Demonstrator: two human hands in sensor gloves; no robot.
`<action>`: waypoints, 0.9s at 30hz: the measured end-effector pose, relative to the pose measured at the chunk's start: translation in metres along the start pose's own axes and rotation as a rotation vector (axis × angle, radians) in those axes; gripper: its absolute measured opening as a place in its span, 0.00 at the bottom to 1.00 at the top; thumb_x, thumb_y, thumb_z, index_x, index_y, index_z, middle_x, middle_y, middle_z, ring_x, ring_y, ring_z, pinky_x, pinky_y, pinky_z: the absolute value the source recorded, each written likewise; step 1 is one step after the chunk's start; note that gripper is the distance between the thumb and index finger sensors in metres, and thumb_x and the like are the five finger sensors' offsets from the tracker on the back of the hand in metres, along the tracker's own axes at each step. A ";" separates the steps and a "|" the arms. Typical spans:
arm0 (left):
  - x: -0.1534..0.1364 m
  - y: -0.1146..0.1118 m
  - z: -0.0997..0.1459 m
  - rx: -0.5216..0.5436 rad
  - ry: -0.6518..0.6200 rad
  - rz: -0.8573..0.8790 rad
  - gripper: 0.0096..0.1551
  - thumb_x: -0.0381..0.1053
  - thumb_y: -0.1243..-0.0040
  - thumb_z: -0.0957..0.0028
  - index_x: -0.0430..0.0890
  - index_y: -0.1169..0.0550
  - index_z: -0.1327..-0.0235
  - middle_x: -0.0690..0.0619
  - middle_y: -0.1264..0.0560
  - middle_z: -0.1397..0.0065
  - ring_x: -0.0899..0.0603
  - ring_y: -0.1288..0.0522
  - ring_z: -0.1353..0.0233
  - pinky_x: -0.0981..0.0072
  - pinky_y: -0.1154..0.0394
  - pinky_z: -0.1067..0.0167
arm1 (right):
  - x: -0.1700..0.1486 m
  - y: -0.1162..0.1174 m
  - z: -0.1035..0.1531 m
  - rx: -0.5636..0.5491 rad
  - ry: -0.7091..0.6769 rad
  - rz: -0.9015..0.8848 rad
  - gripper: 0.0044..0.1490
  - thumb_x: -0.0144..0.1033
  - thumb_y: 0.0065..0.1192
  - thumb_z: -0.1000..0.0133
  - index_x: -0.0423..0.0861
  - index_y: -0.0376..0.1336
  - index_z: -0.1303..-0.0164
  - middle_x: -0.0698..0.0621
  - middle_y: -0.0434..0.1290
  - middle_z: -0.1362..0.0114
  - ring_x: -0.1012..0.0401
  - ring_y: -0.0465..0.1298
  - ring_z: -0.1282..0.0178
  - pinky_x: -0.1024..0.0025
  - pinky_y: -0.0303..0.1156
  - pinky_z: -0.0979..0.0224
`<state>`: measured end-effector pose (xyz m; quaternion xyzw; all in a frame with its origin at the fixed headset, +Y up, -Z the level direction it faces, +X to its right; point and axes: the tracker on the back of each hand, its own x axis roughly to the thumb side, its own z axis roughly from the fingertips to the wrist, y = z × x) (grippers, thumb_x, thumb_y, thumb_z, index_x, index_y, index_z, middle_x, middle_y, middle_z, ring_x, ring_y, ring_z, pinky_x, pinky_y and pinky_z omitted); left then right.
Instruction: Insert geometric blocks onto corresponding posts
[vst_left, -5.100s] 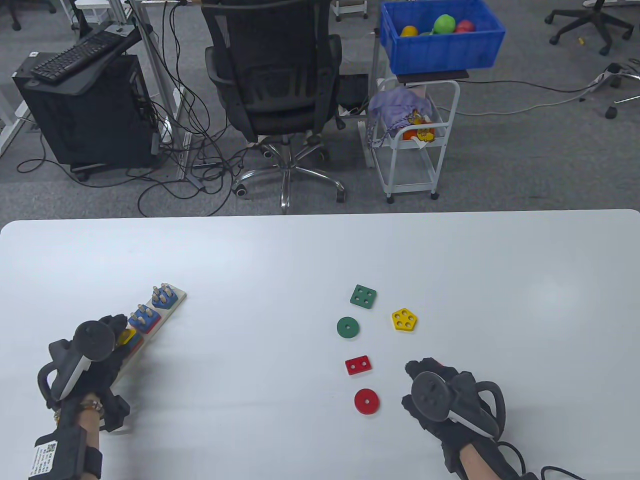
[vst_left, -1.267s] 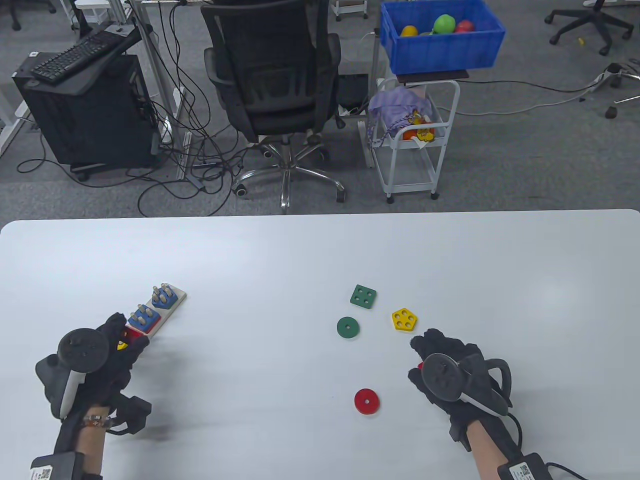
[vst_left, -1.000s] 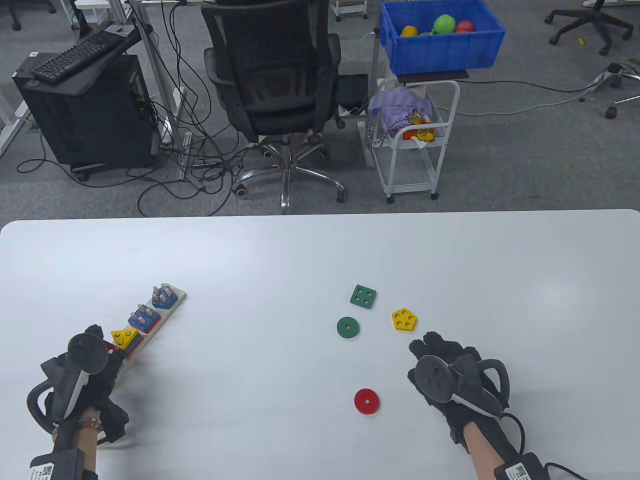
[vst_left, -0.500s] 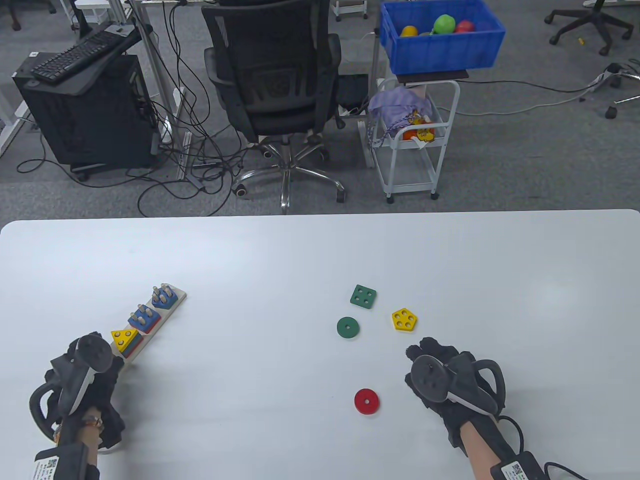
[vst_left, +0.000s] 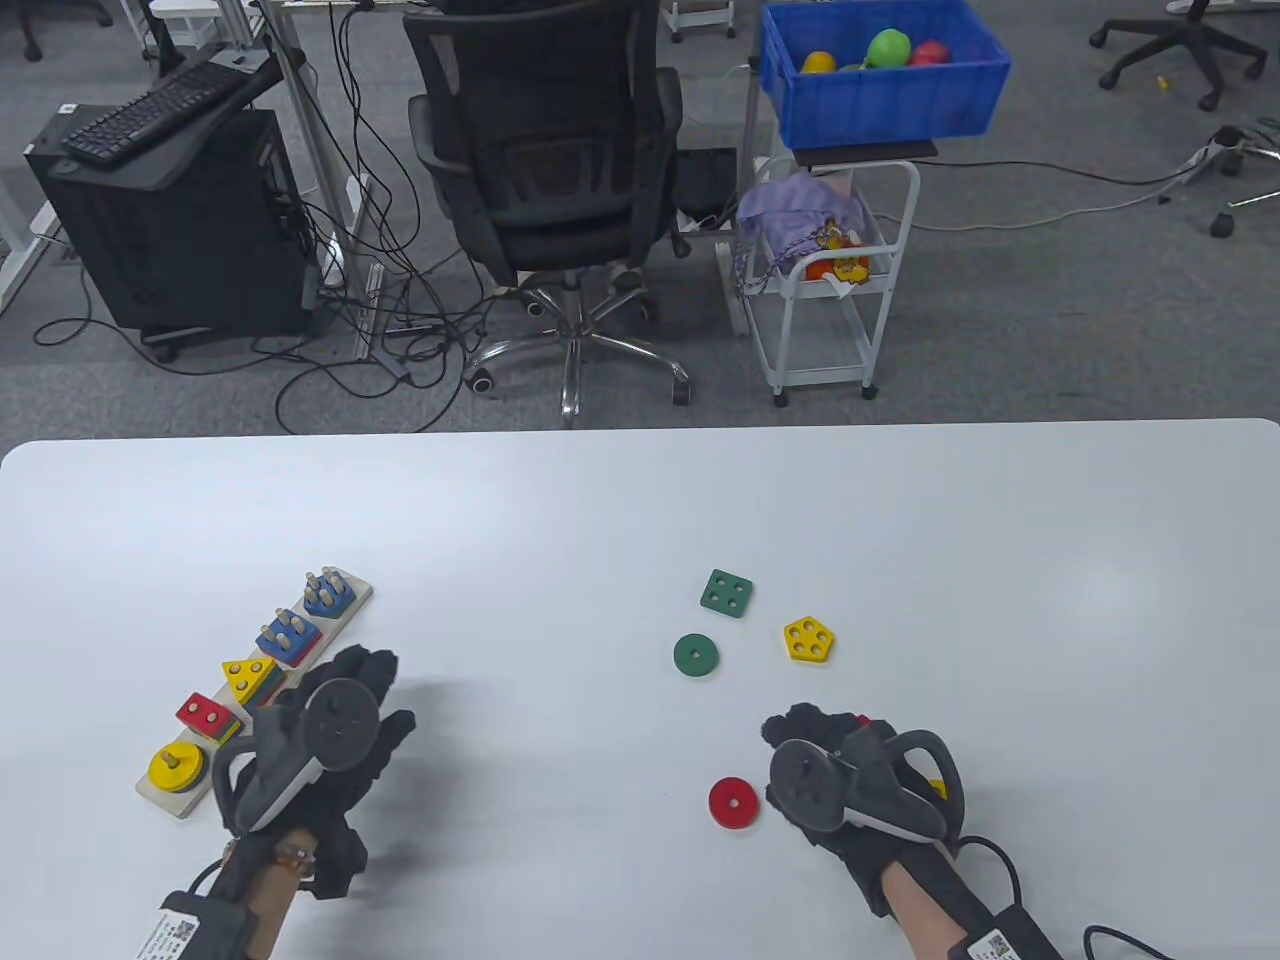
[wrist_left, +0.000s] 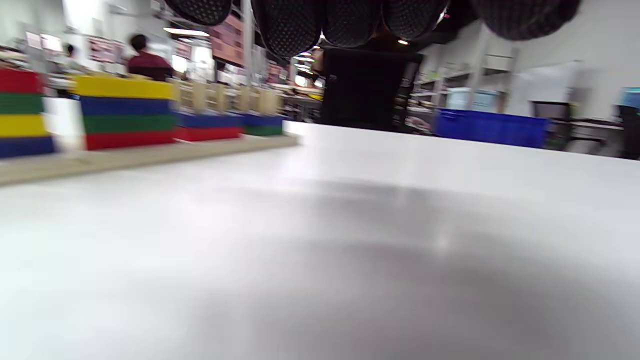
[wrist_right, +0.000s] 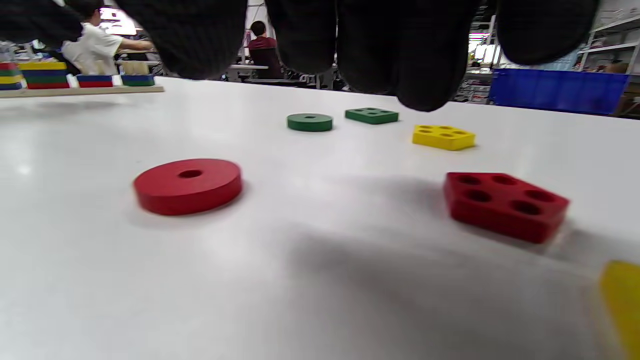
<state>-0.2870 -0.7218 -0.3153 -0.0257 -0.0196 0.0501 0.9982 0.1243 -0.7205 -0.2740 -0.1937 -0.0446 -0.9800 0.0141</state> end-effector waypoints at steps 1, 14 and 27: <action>0.008 -0.002 0.002 -0.012 -0.031 -0.002 0.39 0.67 0.44 0.48 0.62 0.37 0.23 0.56 0.41 0.12 0.42 0.38 0.14 0.37 0.41 0.21 | 0.004 0.002 -0.001 0.010 -0.013 0.005 0.40 0.53 0.60 0.47 0.46 0.58 0.27 0.39 0.66 0.23 0.40 0.72 0.29 0.32 0.66 0.34; 0.079 -0.027 0.023 -0.085 -0.297 -0.133 0.38 0.67 0.44 0.48 0.62 0.37 0.23 0.57 0.41 0.12 0.43 0.37 0.14 0.37 0.41 0.21 | 0.051 0.029 -0.020 0.118 -0.094 0.174 0.42 0.53 0.63 0.49 0.46 0.58 0.27 0.42 0.68 0.24 0.43 0.74 0.32 0.35 0.68 0.34; 0.084 -0.024 0.026 -0.100 -0.323 -0.077 0.39 0.67 0.45 0.48 0.62 0.38 0.22 0.56 0.41 0.12 0.43 0.37 0.14 0.37 0.41 0.21 | 0.058 0.022 -0.022 -0.057 -0.118 0.114 0.40 0.51 0.70 0.54 0.43 0.65 0.35 0.41 0.76 0.34 0.48 0.81 0.47 0.40 0.74 0.40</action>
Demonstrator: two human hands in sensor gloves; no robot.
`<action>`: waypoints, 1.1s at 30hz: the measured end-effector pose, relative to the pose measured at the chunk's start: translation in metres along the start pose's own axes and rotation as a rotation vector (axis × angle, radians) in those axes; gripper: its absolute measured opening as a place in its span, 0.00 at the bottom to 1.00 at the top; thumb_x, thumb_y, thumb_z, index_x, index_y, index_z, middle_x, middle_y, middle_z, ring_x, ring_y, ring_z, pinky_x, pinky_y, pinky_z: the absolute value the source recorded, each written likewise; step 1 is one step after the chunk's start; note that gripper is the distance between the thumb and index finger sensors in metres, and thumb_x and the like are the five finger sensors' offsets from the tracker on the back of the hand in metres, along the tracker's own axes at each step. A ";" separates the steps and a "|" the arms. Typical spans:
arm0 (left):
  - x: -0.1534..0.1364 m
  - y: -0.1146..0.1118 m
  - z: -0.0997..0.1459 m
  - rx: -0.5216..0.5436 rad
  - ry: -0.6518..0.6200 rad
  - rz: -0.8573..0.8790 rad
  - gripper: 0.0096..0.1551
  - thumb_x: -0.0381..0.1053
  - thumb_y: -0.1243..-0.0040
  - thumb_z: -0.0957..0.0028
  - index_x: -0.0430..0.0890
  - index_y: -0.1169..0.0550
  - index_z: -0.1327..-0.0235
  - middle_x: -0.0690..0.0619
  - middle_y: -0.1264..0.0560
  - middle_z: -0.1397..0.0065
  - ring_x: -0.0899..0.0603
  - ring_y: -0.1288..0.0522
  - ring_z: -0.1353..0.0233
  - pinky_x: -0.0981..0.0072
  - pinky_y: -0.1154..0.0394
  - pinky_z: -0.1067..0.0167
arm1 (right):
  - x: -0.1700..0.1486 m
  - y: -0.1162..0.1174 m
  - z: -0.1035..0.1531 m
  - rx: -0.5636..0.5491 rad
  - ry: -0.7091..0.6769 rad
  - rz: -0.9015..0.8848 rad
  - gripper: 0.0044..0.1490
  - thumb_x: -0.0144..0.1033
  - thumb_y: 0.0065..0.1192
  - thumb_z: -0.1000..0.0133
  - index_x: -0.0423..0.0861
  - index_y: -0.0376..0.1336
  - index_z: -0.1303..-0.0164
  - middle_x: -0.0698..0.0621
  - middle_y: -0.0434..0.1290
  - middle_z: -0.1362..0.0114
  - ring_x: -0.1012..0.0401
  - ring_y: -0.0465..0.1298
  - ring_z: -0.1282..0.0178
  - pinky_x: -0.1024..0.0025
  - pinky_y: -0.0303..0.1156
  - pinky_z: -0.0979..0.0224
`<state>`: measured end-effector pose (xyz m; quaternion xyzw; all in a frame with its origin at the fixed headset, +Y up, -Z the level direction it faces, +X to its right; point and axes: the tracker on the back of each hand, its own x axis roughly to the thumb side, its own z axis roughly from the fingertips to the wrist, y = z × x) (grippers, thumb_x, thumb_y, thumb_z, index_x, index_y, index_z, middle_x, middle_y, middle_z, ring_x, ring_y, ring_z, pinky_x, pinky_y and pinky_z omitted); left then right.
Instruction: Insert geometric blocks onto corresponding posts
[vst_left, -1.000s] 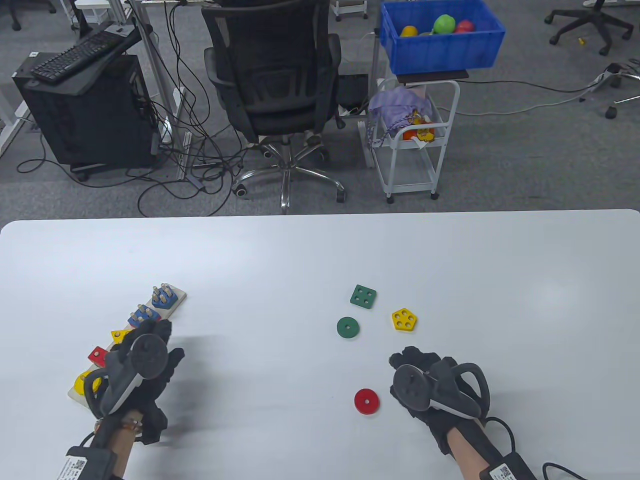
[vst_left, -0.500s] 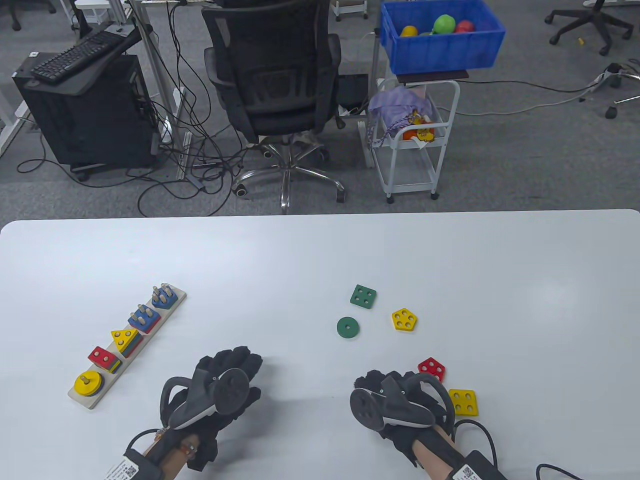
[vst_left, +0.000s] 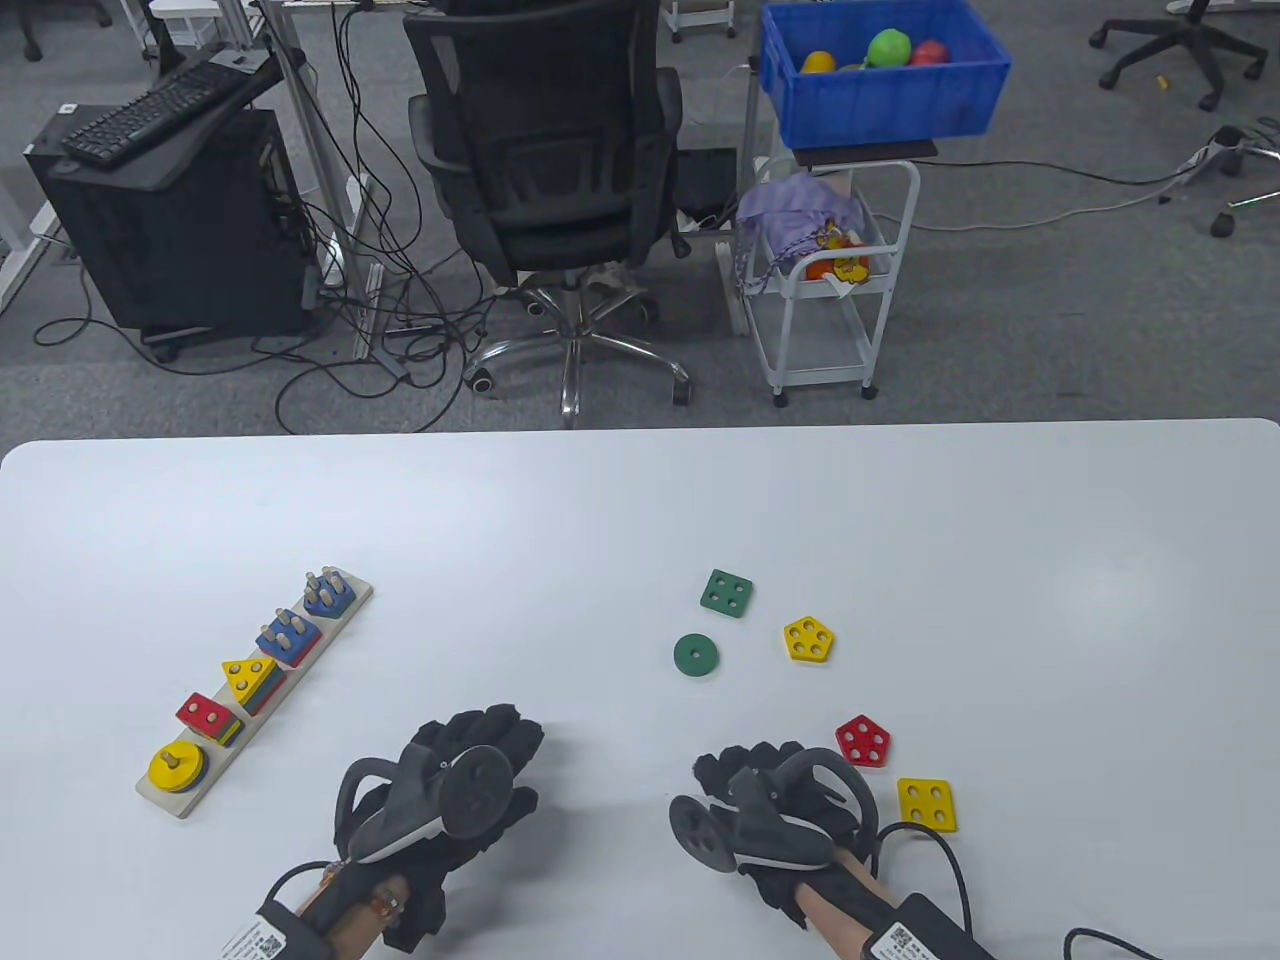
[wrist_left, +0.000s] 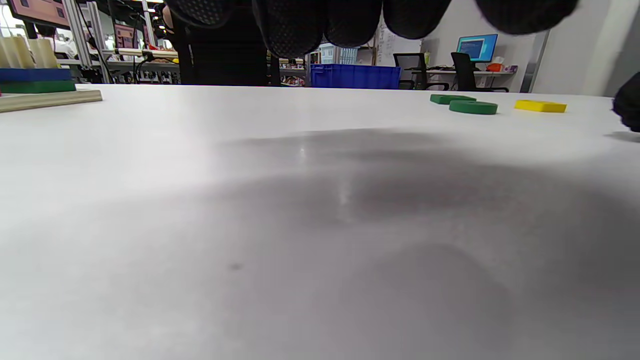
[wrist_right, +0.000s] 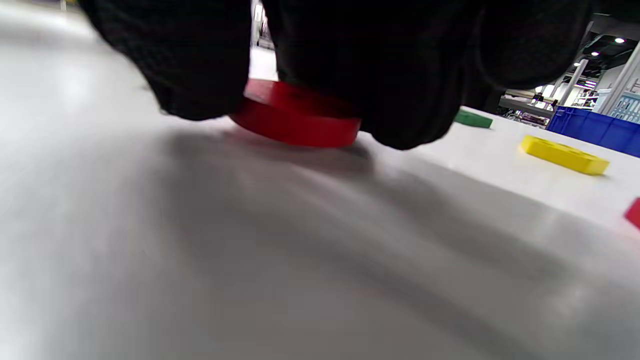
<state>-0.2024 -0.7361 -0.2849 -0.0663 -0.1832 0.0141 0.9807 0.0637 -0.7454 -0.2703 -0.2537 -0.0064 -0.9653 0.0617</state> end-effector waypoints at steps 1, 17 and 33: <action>0.001 0.001 0.000 0.003 -0.008 0.008 0.39 0.67 0.46 0.48 0.62 0.38 0.22 0.57 0.42 0.12 0.43 0.37 0.14 0.37 0.41 0.21 | -0.001 -0.003 0.000 -0.001 -0.001 -0.049 0.40 0.51 0.70 0.54 0.43 0.65 0.35 0.40 0.76 0.34 0.48 0.81 0.47 0.40 0.74 0.41; 0.035 -0.009 0.002 -0.361 -0.254 1.131 0.46 0.71 0.51 0.48 0.51 0.41 0.20 0.51 0.33 0.17 0.42 0.27 0.21 0.42 0.35 0.24 | 0.040 -0.057 0.028 -0.556 -0.213 -0.569 0.42 0.49 0.69 0.53 0.41 0.61 0.32 0.39 0.73 0.33 0.48 0.80 0.46 0.40 0.73 0.40; 0.001 -0.002 0.001 -0.154 -0.142 1.003 0.44 0.66 0.41 0.48 0.53 0.41 0.20 0.52 0.33 0.19 0.44 0.28 0.22 0.40 0.38 0.23 | 0.011 -0.050 0.030 -0.425 -0.068 -0.392 0.43 0.51 0.65 0.49 0.42 0.58 0.28 0.37 0.67 0.25 0.41 0.74 0.33 0.33 0.67 0.36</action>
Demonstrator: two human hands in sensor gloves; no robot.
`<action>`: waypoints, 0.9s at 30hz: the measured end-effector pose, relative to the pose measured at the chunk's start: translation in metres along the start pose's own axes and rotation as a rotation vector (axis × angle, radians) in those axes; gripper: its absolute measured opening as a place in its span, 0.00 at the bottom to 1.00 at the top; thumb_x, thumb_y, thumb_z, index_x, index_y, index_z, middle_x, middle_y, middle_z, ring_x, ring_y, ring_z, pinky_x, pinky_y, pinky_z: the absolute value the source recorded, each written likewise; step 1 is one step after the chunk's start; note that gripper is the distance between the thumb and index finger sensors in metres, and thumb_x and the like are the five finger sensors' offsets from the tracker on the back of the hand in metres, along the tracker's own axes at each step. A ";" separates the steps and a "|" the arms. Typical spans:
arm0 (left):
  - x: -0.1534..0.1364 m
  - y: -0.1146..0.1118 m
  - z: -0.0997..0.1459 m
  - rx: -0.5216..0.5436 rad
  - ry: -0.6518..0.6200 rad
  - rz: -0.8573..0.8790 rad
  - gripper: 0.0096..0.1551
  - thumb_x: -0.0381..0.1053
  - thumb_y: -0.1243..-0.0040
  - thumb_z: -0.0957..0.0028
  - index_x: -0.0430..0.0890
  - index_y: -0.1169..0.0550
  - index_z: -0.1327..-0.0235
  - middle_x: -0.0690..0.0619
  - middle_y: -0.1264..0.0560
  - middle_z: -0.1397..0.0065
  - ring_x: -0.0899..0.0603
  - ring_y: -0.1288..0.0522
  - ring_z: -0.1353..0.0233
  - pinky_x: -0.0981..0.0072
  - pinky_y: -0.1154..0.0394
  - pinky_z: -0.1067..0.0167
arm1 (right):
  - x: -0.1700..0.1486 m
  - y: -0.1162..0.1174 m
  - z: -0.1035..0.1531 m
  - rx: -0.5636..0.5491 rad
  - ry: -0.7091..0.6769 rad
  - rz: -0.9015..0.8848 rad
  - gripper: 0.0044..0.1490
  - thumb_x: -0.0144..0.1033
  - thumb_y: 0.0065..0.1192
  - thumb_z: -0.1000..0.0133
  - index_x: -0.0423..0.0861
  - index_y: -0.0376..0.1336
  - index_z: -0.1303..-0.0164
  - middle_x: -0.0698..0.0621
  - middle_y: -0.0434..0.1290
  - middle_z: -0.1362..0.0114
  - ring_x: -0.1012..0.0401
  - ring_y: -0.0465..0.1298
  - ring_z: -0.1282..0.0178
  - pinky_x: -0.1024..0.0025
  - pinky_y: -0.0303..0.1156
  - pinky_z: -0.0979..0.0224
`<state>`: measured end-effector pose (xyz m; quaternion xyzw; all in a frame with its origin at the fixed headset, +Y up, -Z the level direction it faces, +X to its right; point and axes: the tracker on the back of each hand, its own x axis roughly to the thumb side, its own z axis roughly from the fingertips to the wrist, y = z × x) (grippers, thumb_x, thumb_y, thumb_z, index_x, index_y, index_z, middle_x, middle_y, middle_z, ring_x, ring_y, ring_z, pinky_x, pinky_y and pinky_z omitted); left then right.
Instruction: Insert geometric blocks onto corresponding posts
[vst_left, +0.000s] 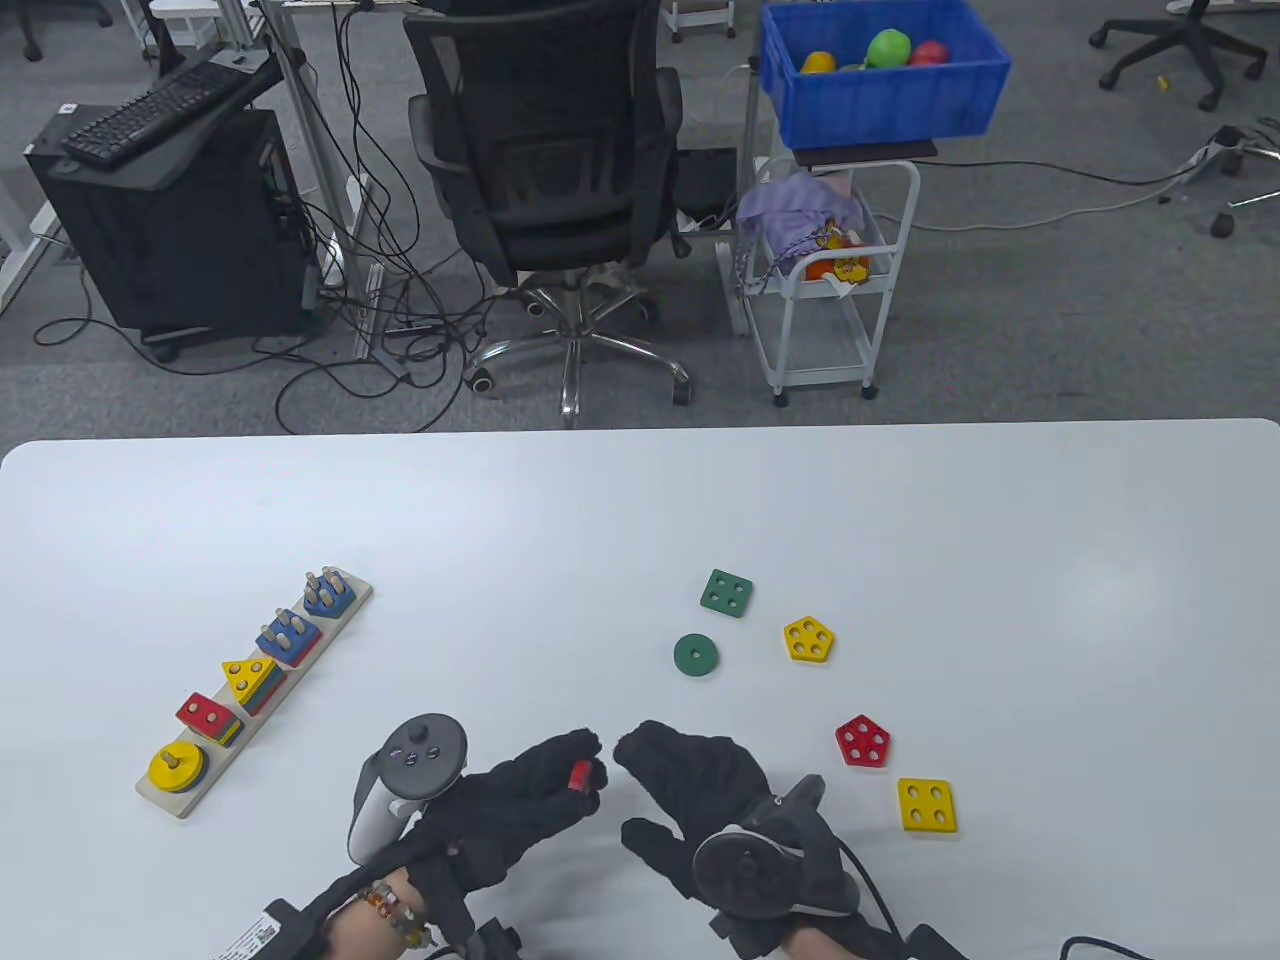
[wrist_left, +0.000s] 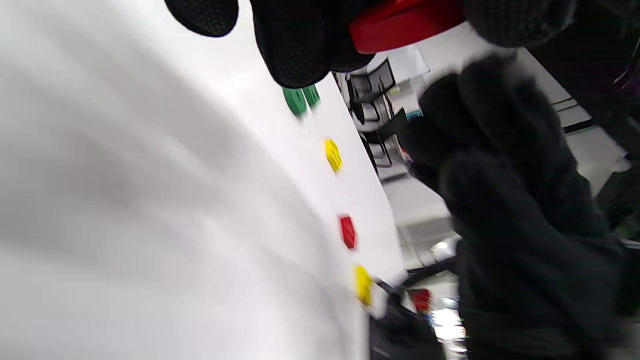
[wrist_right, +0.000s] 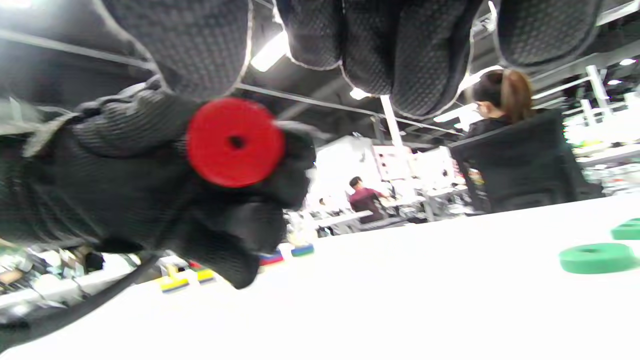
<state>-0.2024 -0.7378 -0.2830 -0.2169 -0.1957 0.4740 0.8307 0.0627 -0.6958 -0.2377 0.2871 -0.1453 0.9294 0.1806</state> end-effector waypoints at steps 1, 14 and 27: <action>-0.001 0.007 0.002 0.034 0.005 -0.071 0.44 0.66 0.41 0.49 0.53 0.40 0.21 0.52 0.32 0.19 0.44 0.28 0.22 0.40 0.38 0.23 | -0.008 -0.003 0.001 0.014 0.027 0.033 0.43 0.51 0.64 0.49 0.42 0.58 0.28 0.37 0.67 0.26 0.41 0.74 0.34 0.33 0.68 0.36; -0.021 0.118 0.044 0.513 0.559 -0.901 0.43 0.65 0.36 0.53 0.55 0.34 0.23 0.53 0.29 0.21 0.43 0.26 0.23 0.41 0.37 0.23 | -0.105 -0.036 0.019 0.127 0.451 0.330 0.45 0.53 0.62 0.48 0.44 0.56 0.24 0.35 0.61 0.21 0.37 0.67 0.26 0.28 0.62 0.32; -0.072 0.189 0.100 0.655 1.002 -0.870 0.44 0.63 0.30 0.57 0.57 0.32 0.25 0.56 0.28 0.21 0.43 0.27 0.21 0.38 0.38 0.22 | -0.105 -0.033 0.018 0.174 0.452 0.370 0.44 0.54 0.60 0.47 0.45 0.56 0.24 0.35 0.59 0.19 0.36 0.65 0.24 0.27 0.60 0.31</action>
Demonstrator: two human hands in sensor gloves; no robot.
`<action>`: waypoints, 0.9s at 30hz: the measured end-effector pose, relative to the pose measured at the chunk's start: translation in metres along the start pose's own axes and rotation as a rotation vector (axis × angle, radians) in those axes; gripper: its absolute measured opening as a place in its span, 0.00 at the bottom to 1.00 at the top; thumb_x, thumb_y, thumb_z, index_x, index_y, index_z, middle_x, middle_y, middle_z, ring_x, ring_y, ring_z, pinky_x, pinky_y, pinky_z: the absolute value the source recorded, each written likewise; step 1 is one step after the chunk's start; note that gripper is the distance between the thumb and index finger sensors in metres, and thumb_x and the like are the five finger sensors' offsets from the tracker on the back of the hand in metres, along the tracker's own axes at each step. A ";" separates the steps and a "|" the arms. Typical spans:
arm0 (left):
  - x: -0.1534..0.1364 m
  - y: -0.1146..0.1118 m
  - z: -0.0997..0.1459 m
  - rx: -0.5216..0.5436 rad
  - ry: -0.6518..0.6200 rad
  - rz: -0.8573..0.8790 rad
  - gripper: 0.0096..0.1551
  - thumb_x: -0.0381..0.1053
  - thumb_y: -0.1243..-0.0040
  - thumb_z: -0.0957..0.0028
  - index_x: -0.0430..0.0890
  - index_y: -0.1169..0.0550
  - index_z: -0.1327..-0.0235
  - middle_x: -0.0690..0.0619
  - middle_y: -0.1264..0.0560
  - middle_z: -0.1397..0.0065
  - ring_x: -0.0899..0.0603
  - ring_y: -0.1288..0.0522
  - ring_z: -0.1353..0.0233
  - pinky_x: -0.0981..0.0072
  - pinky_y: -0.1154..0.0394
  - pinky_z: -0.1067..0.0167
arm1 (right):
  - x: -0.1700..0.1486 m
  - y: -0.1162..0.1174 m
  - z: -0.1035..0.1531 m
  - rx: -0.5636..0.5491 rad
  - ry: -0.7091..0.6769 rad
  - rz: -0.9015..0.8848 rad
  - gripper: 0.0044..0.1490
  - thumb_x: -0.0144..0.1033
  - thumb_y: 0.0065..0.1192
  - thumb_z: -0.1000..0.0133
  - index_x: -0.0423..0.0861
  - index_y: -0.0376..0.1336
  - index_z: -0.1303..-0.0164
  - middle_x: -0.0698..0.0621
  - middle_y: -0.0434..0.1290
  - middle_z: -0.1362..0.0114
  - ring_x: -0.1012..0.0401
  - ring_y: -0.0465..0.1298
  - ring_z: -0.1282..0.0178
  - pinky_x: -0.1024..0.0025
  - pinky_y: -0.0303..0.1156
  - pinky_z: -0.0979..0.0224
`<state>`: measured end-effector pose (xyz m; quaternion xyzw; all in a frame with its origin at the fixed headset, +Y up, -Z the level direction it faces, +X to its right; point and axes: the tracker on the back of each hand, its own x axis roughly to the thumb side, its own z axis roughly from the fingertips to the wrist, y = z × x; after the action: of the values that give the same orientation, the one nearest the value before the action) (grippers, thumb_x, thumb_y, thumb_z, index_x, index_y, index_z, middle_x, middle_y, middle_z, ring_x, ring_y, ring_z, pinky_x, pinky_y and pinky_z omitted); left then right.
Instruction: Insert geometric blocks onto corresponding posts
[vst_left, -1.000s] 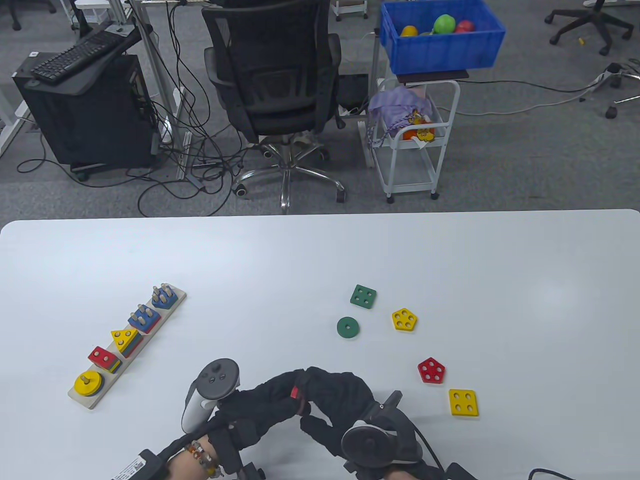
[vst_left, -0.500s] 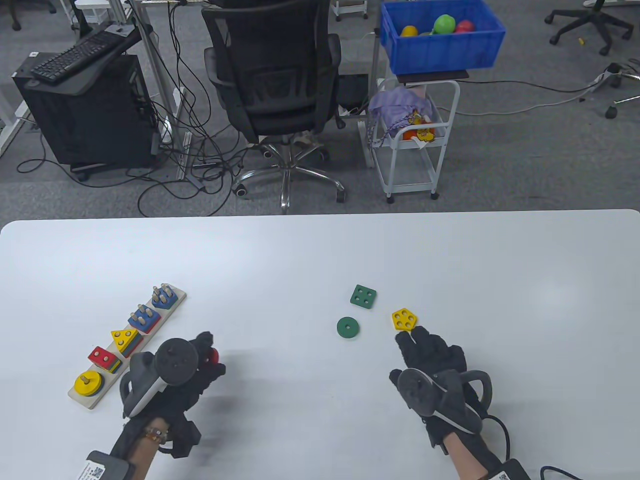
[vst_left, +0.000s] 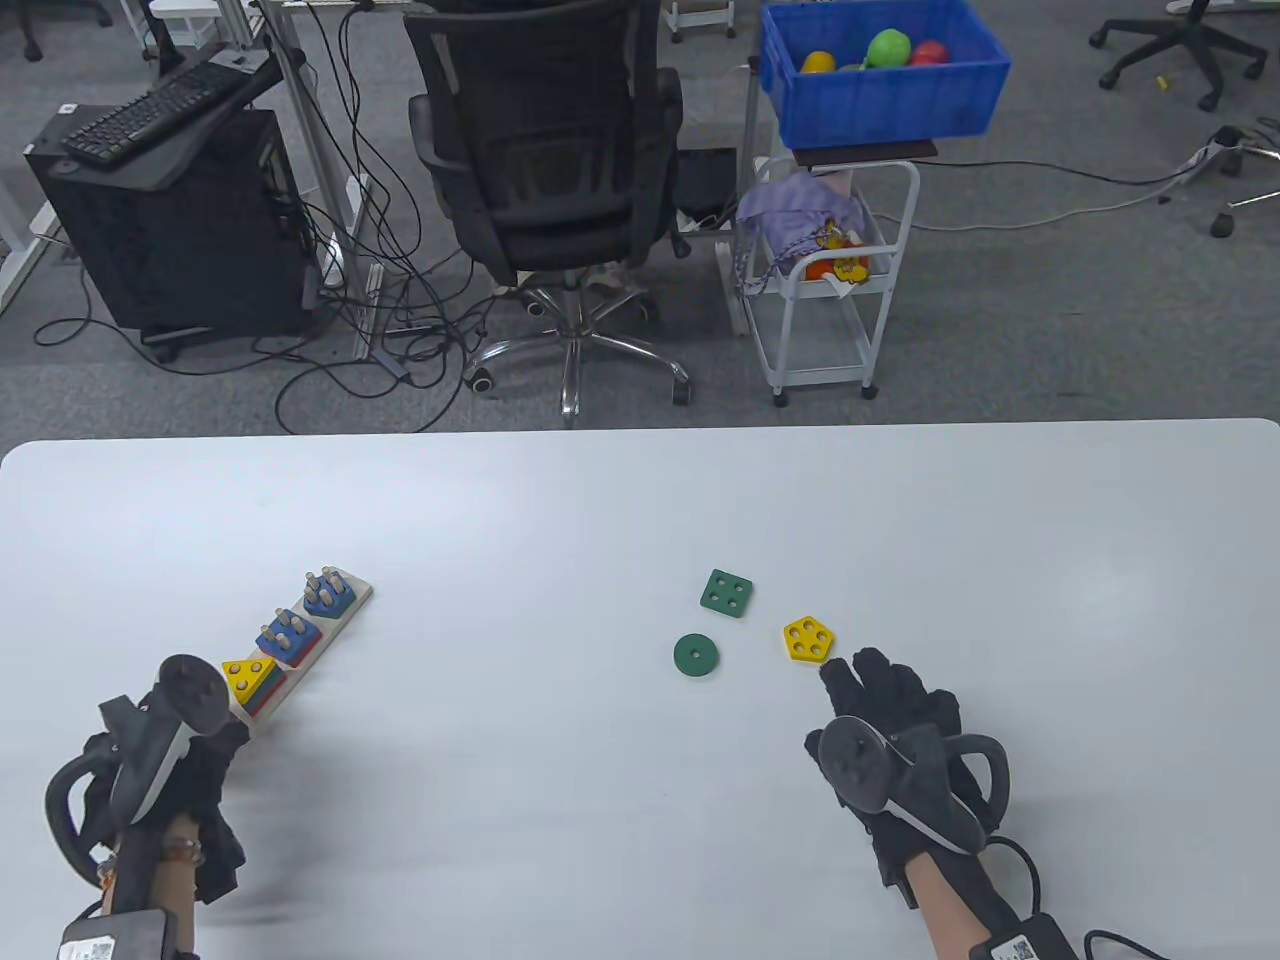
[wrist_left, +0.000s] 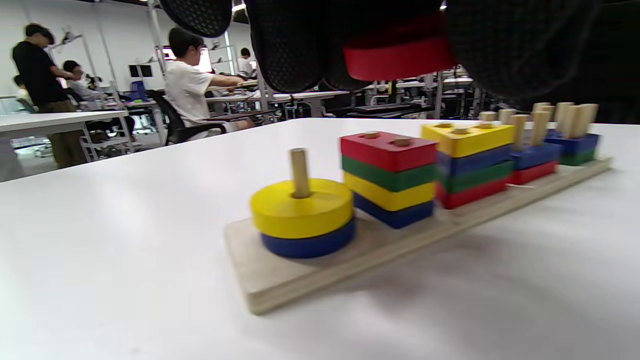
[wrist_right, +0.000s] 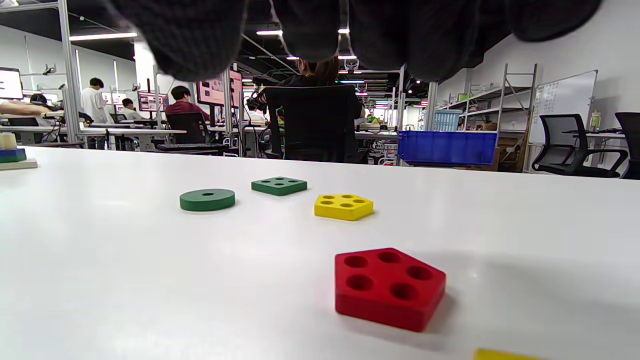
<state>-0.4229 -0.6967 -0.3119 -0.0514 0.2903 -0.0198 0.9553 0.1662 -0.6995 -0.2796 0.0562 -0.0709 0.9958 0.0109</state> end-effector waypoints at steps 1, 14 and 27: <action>-0.004 -0.002 -0.003 -0.006 0.019 -0.009 0.44 0.63 0.30 0.57 0.57 0.32 0.25 0.56 0.28 0.20 0.43 0.27 0.21 0.38 0.39 0.23 | 0.000 0.000 0.000 0.001 -0.001 0.001 0.44 0.54 0.60 0.47 0.45 0.56 0.24 0.35 0.59 0.19 0.36 0.65 0.24 0.27 0.60 0.31; -0.016 -0.022 -0.013 -0.058 0.107 -0.094 0.44 0.64 0.31 0.57 0.60 0.33 0.25 0.59 0.28 0.20 0.44 0.27 0.21 0.38 0.38 0.23 | 0.002 0.005 -0.001 0.067 -0.010 0.014 0.43 0.53 0.59 0.47 0.45 0.56 0.24 0.35 0.60 0.20 0.36 0.66 0.24 0.27 0.61 0.31; -0.011 -0.029 -0.011 -0.083 0.134 -0.146 0.47 0.65 0.32 0.57 0.59 0.36 0.21 0.57 0.34 0.15 0.42 0.31 0.17 0.36 0.40 0.22 | 0.003 0.010 -0.001 0.123 -0.019 0.015 0.43 0.53 0.58 0.46 0.45 0.55 0.24 0.35 0.60 0.20 0.36 0.66 0.25 0.27 0.61 0.31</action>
<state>-0.4388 -0.7258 -0.3118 -0.1103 0.3496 -0.0806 0.9269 0.1628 -0.7095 -0.2820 0.0656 -0.0102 0.9978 -0.0005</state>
